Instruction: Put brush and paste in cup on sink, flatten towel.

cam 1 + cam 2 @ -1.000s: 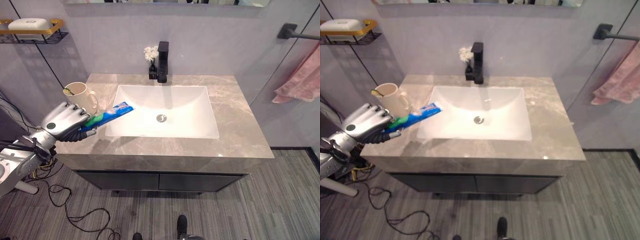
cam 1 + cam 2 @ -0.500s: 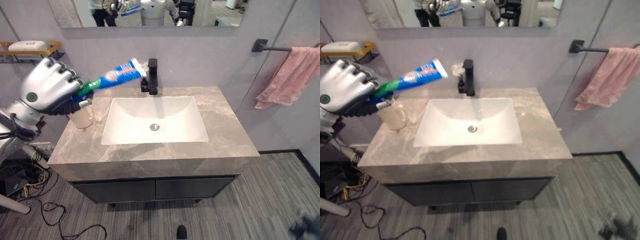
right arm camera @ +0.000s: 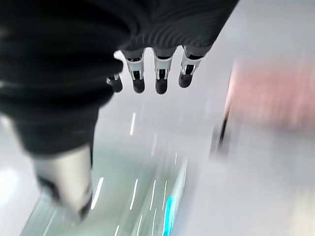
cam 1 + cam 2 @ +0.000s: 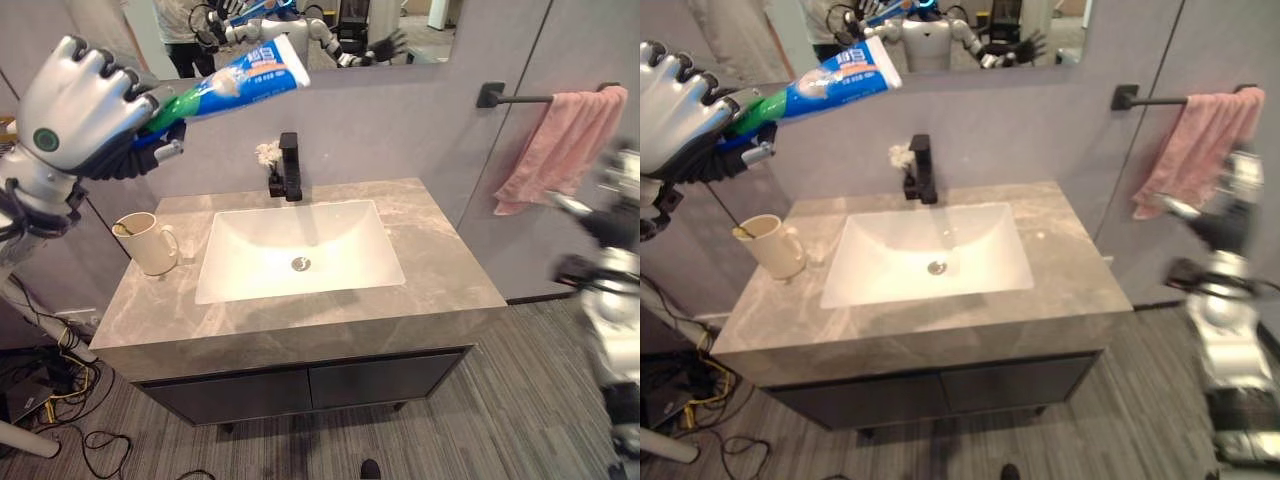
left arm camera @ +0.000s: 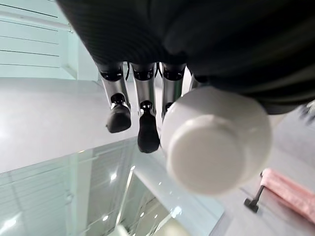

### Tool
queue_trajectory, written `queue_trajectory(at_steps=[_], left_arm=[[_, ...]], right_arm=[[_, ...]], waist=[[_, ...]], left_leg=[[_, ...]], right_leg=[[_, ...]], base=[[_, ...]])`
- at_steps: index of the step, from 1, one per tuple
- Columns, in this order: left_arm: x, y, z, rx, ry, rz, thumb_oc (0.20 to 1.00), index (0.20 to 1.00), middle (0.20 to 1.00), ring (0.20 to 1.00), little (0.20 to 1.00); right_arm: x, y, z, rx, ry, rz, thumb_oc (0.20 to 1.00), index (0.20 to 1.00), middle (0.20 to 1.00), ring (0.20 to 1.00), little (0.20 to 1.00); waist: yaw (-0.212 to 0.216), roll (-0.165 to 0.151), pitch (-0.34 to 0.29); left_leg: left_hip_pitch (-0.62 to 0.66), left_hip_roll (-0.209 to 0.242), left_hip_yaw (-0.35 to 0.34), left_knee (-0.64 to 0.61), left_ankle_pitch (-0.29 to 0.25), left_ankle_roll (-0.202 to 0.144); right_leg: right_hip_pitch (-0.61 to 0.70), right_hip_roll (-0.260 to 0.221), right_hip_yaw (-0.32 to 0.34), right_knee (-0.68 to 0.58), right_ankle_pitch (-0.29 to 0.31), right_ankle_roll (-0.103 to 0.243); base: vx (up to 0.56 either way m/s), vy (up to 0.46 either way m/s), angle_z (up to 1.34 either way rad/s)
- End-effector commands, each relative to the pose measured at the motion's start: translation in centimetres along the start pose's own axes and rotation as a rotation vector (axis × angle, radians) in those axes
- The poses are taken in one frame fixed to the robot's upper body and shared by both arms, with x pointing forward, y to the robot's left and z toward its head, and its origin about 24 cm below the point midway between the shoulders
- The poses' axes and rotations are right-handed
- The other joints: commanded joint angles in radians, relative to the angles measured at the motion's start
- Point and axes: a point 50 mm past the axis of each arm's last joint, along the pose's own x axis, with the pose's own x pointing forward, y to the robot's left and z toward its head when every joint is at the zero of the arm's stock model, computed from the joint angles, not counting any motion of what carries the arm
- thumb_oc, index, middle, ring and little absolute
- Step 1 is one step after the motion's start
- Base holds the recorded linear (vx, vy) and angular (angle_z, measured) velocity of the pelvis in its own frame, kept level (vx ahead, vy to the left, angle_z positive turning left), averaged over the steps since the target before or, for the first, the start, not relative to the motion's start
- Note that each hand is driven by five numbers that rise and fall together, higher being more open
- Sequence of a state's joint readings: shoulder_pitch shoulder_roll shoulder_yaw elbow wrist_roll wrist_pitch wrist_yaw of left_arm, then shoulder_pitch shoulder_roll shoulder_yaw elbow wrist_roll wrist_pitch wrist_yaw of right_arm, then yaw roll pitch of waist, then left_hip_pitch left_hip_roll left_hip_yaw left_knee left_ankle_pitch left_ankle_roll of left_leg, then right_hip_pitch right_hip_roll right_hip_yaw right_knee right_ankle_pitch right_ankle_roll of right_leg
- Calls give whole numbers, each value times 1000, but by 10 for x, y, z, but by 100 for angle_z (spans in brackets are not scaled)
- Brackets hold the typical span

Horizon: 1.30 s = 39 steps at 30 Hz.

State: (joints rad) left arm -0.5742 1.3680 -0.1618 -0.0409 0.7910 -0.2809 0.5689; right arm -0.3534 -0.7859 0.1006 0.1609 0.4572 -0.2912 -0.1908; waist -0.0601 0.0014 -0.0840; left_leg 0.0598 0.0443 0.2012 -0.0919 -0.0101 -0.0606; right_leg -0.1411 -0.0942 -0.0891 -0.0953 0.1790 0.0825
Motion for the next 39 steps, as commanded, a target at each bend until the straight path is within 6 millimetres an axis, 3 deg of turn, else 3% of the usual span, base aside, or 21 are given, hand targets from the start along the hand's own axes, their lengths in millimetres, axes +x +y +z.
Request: queue_trajectory(at_steps=[1, 2, 6, 11, 14, 26, 32, 39], left_arm=[[25, 27, -30, 46, 121, 148, 200, 200, 200, 200, 200], [26, 27, -31, 48, 120, 147, 200, 200, 200, 200, 200], [46, 32, -23, 19, 99, 229, 200, 200, 200, 200, 200], [60, 34, -7, -15, 61, 313, 200, 200, 200, 200, 200], [64, 32, 2, -27, 25, 326, 200, 200, 200, 200, 200], [61, 16, 27, -144, -48, 291, 200, 200, 200, 200, 200], [59, 9, 35, -203, -54, 279, 200, 200, 200, 200, 200], [56, 3, 46, -286, -41, 283, 200, 200, 200, 200, 200]], right_arm=[[30, 36, 16, 295, -37, 157, 1000, 1000, 1000, 1000, 1000], [32, 36, 16, 300, -38, 157, 1000, 1000, 1000, 1000, 1000], [41, 105, 35, 614, -69, 322, 1000, 1000, 1000, 1000, 1000], [32, 178, 87, 982, -176, 539, 1000, 1000, 1000, 1000, 1000], [29, 202, 120, 1102, -254, 645, 1000, 1000, 1000, 1000, 1000], [41, 194, 180, 1273, -495, 559, 1000, 1000, 1000, 1000, 1000], [35, 191, 197, 1398, -571, 548, 1000, 1000, 1000, 1000, 1000], [30, 192, 200, 1541, -578, 541, 1000, 1000, 1000, 1000, 1000]], waist=[[22, -15, -26], [21, -17, -25], [42, -20, -24], [68, -22, -26], [82, -24, -28], [108, -32, -26], [109, -30, -30], [115, -24, -31]], left_leg=[[-32, 55, -46, 5, 32, -52], [-32, 56, -45, 5, 32, -53], [-27, 58, -43, 5, 33, -52], [-29, 57, -48, 5, 35, -50], [-33, 57, -53, 5, 35, -50], [-43, 58, -71, 5, 36, -48], [-43, 59, -75, 5, 35, -47], [-44, 60, -74, 5, 36, -46]], right_leg=[[121, -102, 10, 8, -59, 119], [121, -102, 10, 8, -59, 119], [123, -102, 12, 8, -59, 115], [125, -101, 8, 8, -64, 109], [126, -102, 2, 8, -68, 106], [132, -102, -14, 8, -77, 100], [135, -99, -16, 8, -81, 96], [137, -98, -18, 8, -82, 94]], base=[[-5, -4, -7], [-1, -8, -6], [1, -1, -1], [12, 4, 2], [11, 2, 0], [0, 0, 0], [2, -3, 1], [0, 0, 0]])
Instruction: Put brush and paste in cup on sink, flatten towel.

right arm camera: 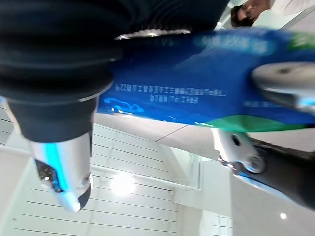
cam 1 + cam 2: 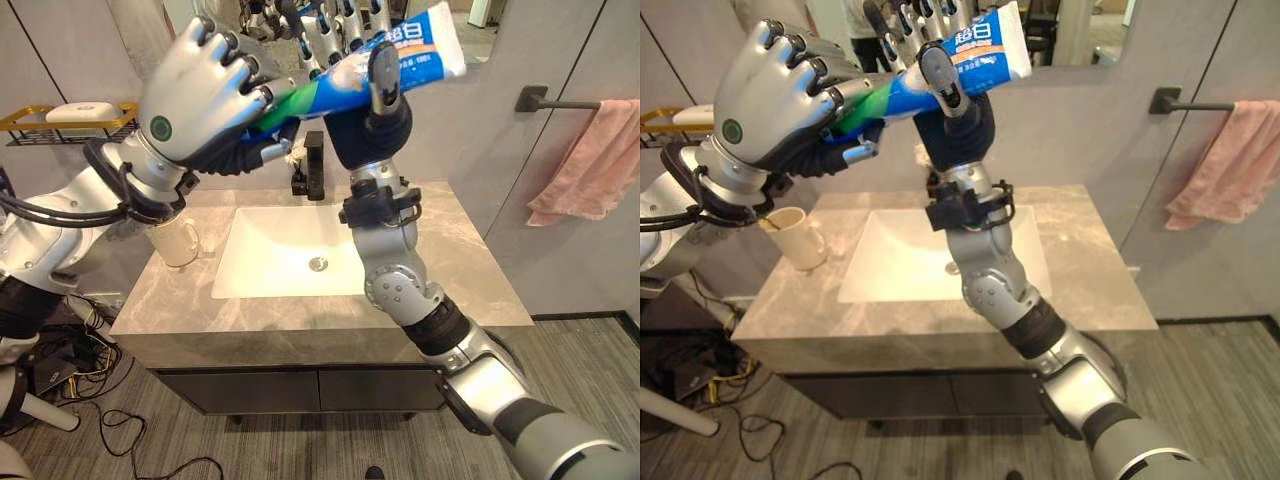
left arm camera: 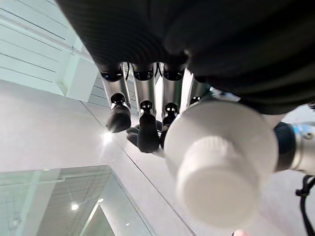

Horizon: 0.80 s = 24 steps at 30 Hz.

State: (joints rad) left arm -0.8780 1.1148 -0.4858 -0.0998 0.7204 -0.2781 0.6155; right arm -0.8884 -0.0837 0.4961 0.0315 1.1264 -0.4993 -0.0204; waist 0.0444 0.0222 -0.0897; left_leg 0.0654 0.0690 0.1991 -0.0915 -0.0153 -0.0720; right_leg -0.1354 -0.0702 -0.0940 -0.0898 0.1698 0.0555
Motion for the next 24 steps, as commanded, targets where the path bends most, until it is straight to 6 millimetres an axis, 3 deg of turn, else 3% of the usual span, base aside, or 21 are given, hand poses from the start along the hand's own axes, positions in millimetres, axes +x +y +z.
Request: queue_trajectory(at_steps=[1, 12, 13, 14, 15, 16, 17, 24], left_arm=[[0, 5, -13, 11, 55, 13, 200, 200, 200, 200, 200], [-7, -6, -3, -85, 110, 34, 200, 200, 200, 200, 200], [-8, -8, -1, -105, 120, 33, 200, 200, 200, 200, 200], [-10, -9, -1, -108, 127, 32, 200, 200, 200, 200, 200], [-10, -10, 0, -117, 131, 31, 200, 200, 200, 200, 200], [-10, -10, 0, -117, 132, 31, 200, 200, 200, 200, 200], [-14, -12, -1, -123, 156, 23, 200, 200, 200, 200, 200], [-24, -15, -2, -140, 202, 13, 200, 200, 200, 200, 200]], right_arm=[[20, 28, 17, 126, -145, 113, 1000, 1000, 1000, 1000, 1000], [15, 27, 11, 148, -127, 85, 1000, 1000, 1000, 1000, 1000], [14, 27, 10, 151, -124, 81, 875, 875, 875, 875, 875], [14, 26, 10, 149, -123, 74, 809, 809, 809, 809, 809], [13, 25, 9, 149, -117, 70, 630, 630, 630, 630, 630], [13, 25, 8, 149, -116, 70, 630, 630, 630, 630, 630], [11, 20, 8, 124, -109, 36, 200, 200, 200, 200, 200], [8, 13, 11, 73, -117, -13, 200, 200, 200, 200, 200]], waist=[[11, -43, -26], [11, -42, -24], [11, -45, -23], [12, -46, -22], [10, -46, -22], [10, -46, -22], [7, -47, -22], [10, -54, -17]], left_leg=[[-52, 35, -72, 4, 42, -35], [-62, 34, -80, 4, 45, -33], [-63, 34, -82, 4, 45, -32], [-64, 34, -83, 4, 45, -32], [-65, 34, -84, 4, 45, -33], [-65, 34, -84, 4, 45, -33], [-66, 35, -84, 4, 45, -33], [-65, 38, -87, 4, 44, -31]], right_leg=[[129, -122, -14, 3, -72, 121], [125, -124, -21, 3, -71, 116], [125, -124, -23, 3, -72, 115], [125, -124, -24, 3, -72, 114], [125, -124, -25, 3, -71, 114], [125, -124, -25, 3, -71, 114], [123, -122, -24, 3, -71, 113], [123, -119, -22, 3, -74, 111]], base=[[0, 0, 0], [-1, -1, 0], [-7, -10, 6], [-9, -14, 11], [-5, -8, 17], [-1, -9, 17], [-3, -9, 10], [0, 0, 0]])
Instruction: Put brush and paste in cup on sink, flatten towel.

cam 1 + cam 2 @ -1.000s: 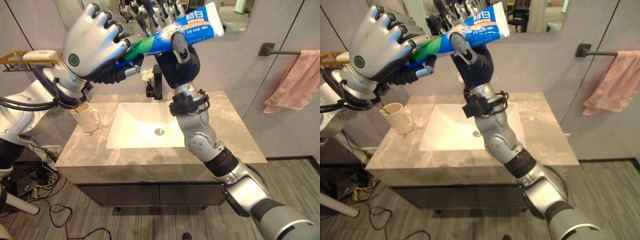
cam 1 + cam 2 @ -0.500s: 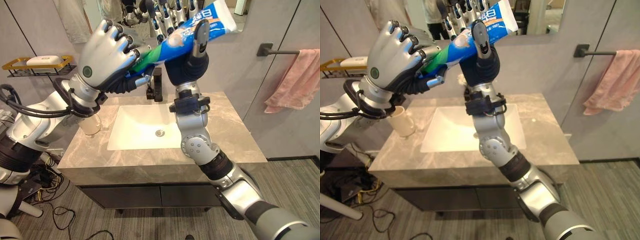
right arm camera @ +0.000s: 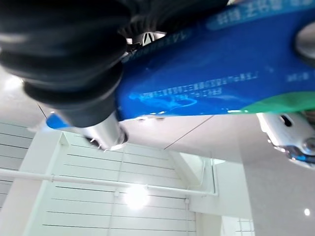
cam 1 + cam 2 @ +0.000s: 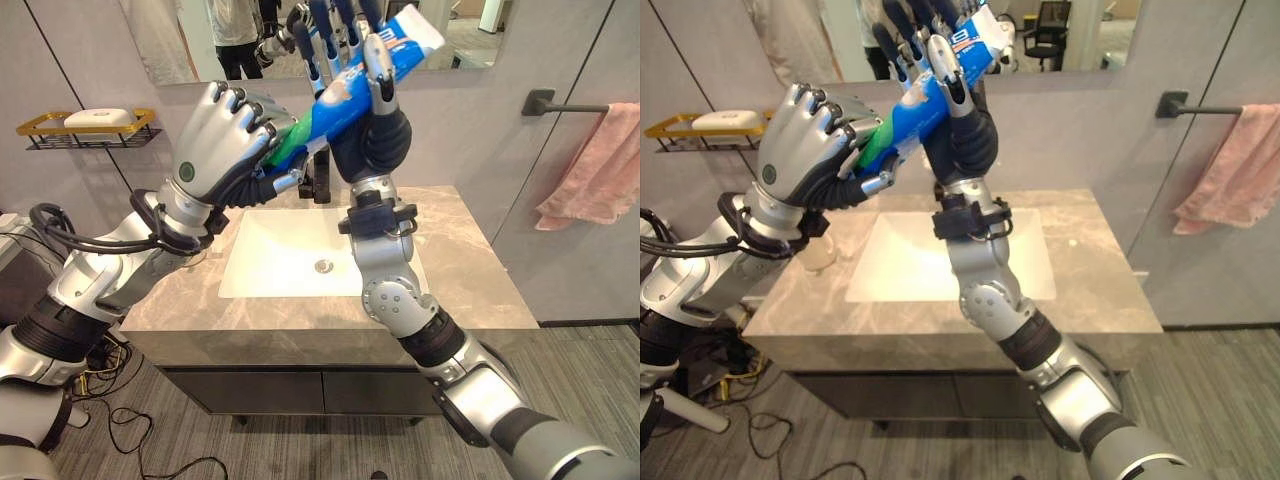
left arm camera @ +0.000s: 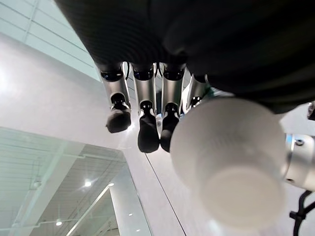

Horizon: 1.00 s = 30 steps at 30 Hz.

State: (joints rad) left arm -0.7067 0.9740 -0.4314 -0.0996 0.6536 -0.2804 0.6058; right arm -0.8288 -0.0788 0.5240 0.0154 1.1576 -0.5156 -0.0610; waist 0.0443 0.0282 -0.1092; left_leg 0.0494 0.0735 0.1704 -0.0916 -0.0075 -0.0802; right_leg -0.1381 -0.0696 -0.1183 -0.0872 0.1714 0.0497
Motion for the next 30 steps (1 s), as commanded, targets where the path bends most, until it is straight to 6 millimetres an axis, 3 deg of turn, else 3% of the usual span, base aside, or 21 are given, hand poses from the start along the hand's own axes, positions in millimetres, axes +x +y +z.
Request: queue_trajectory(at_steps=[1, 7, 8, 9, 10, 11, 15, 20, 23, 24, 30], left_arm=[[3, 16, -19, 68, 45, 27, 200, 200, 200, 200, 200], [-6, 15, -20, 40, 107, 48, 216, 216, 216, 216, 216], [-9, 15, -19, 31, 118, 50, 300, 300, 300, 300, 300], [-12, 14, -19, 17, 139, 60, 501, 501, 501, 501, 501], [-12, 14, -19, 17, 140, 60, 533, 533, 533, 533, 533], [-18, 16, -18, -2, 165, 70, 1000, 1000, 1000, 1000, 1000], [-22, 24, -14, -14, 168, 103, 1000, 1000, 1000, 1000, 1000], [-61, 42, -6, -202, 329, 215, 1000, 1000, 1000, 1000, 1000], [-88, 50, 2, -425, 479, 330, 1000, 1000, 1000, 1000, 1000], [-88, 51, 2, -427, 481, 329, 1000, 1000, 1000, 1000, 1000], [-141, 43, 4, -602, 743, 236, 1000, 1000, 1000, 1000, 1000]], right_arm=[[20, 24, 16, 34, -127, 81, 200, 200, 200, 200, 200], [13, 12, 16, 20, -135, 2, 200, 200, 200, 200, 200], [12, 10, 15, 16, -137, -13, 200, 200, 200, 200, 200], [10, 6, 13, 14, -129, -45, 200, 200, 200, 200, 200], [9, 6, 13, 14, -128, -45, 200, 200, 200, 200, 200], [5, -1, 10, 7, -110, -81, 200, 200, 200, 200, 200], [4, -5, 14, -29, -117, -93, 200, 200, 200, 200, 200], [-1, -16, 37, -146, -184, -145, 200, 200, 200, 200, 200], [1, -17, 57, -274, -229, -138, 200, 200, 200, 200, 200], [1, -17, 56, -275, -227, -138, 200, 200, 200, 200, 200], [18, -17, 91, -485, -315, -128, 200, 200, 200, 200, 200]], waist=[[10, -59, 2], [16, -67, 11], [19, -70, 15], [25, -76, 24], [25, -76, 26], [45, -96, 62], [65, -105, 89], [109, -116, 125], [151, -131, 136], [149, -130, 136], [230, -151, 156]], left_leg=[[-49, 33, -58, 4, 36, -23], [-38, 31, -58, 4, 28, -17], [-34, 31, -57, 4, 27, -15], [-19, 28, -56, 4, 29, -9], [-16, 27, -56, 4, 29, -9], [-50, 16, -69, 91, 1, -1], [-79, 9, -89, 146, -28, 14], [-85, -18, -127, 185, -61, 44], [-101, -45, -153, 198, -72, 58], [-102, -46, -154, 200, -73, 59], [-134, -92, -193, 220, -86, 77]], right_leg=[[125, -120, 2, 0, -76, 117], [133, -118, 5, 0, -82, 116], [136, -118, 4, 0, -84, 116], [147, -121, 3, 0, -89, 115], [149, -122, 4, 0, -89, 115], [170, -132, 3, 7, -91, 108], [160, -139, -3, 59, -110, 105], [153, -163, -27, 144, -137, 116], [162, -185, -55, 160, -127, 124], [162, -186, -56, 160, -127, 125], [176, -223, -104, 159, -83, 143]], base=[[0, 0, 0], [0, 0, 0], [0, 0, 0], [0, 0, 0], [0, 0, 0], [-36, 0, 1], [-37, 42, 9], [12, 108, 18], [26, 87, 29], [18, 84, 34], [3, 65, 26]])
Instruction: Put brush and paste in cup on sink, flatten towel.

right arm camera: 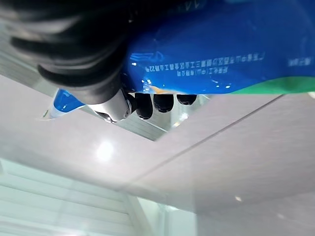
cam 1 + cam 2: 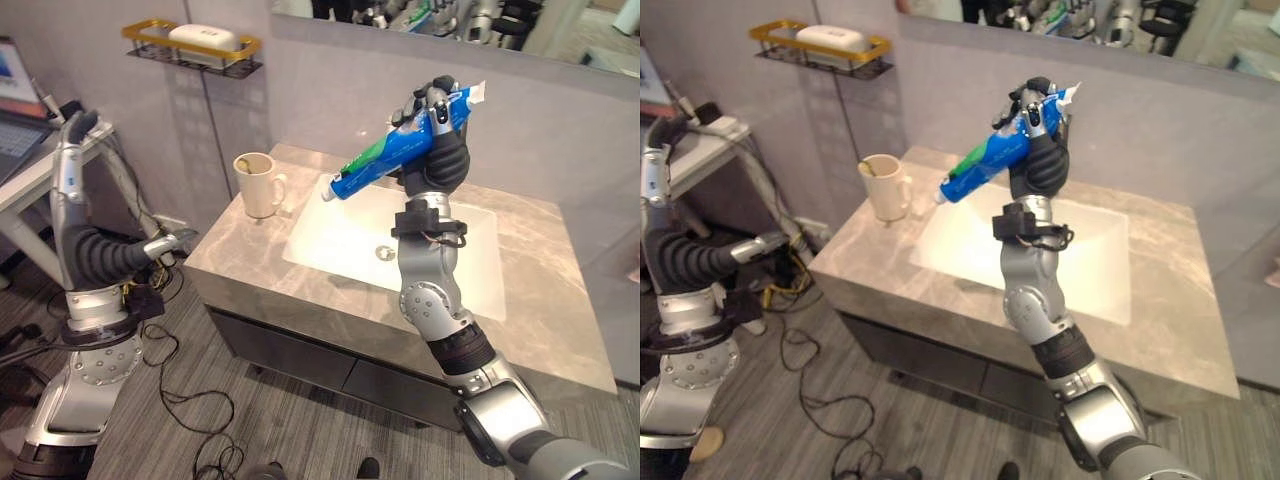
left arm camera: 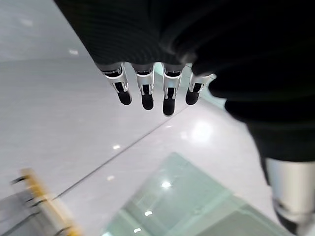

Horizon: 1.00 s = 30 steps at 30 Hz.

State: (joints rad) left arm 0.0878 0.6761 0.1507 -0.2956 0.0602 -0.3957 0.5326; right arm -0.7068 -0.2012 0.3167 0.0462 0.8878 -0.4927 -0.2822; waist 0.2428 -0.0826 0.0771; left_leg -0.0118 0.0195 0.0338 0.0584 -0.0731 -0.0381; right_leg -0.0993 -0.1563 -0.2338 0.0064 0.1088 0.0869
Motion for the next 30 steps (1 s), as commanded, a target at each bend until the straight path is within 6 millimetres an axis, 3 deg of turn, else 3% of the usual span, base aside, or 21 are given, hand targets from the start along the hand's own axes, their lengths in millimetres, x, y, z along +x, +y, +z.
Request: queue_trajectory(at_steps=[1, 7, 15, 19, 30], left_arm=[[-5, 9, 2, -73, 26, -106, 1000, 1000, 1000, 1000, 1000], [-52, 15, -38, -112, 373, -269, 1000, 1000, 1000, 1000, 1000], [-109, 17, -77, -58, 716, -500, 1000, 1000, 1000, 1000, 1000], [-126, 18, -85, -67, 809, -520, 1000, 1000, 1000, 1000, 1000], [-135, 9, -87, -112, 850, -542, 1000, 1000, 1000, 1000, 1000]], right_arm=[[38, 34, 48, -72, -231, 139, 200, 200, 200, 200, 200], [66, 28, 79, -313, -303, 168, 200, 200, 200, 200, 200], [100, 28, 107, -552, -343, 156, 200, 200, 200, 200, 200], [112, 29, 115, -630, -355, 141, 200, 200, 200, 200, 200], [123, 26, 113, -660, -326, 105, 200, 200, 200, 200, 200]], waist=[[45, -44, -29], [124, -65, -7], [175, -66, 22], [185, -69, 29], [195, -74, 34]], left_leg=[[-83, -45, -61, 67, -13, 37], [-137, -72, -117, 68, 1, 39], [-216, -92, -186, 49, 45, 30], [-236, -95, -211, 23, 70, 26], [-255, -101, -232, -18, 97, 27]], right_leg=[[134, -142, 3, 62, -6, 109], [158, -152, -73, 26, 33, 124], [161, -142, -153, -19, 56, 134], [155, -136, -178, -33, 61, 137], [139, -135, -190, -52, 79, 142]], base=[[-3, 34, 25], [9, -10, 39], [5, -30, 36], [3, -18, 12], [2, -1, 12]])
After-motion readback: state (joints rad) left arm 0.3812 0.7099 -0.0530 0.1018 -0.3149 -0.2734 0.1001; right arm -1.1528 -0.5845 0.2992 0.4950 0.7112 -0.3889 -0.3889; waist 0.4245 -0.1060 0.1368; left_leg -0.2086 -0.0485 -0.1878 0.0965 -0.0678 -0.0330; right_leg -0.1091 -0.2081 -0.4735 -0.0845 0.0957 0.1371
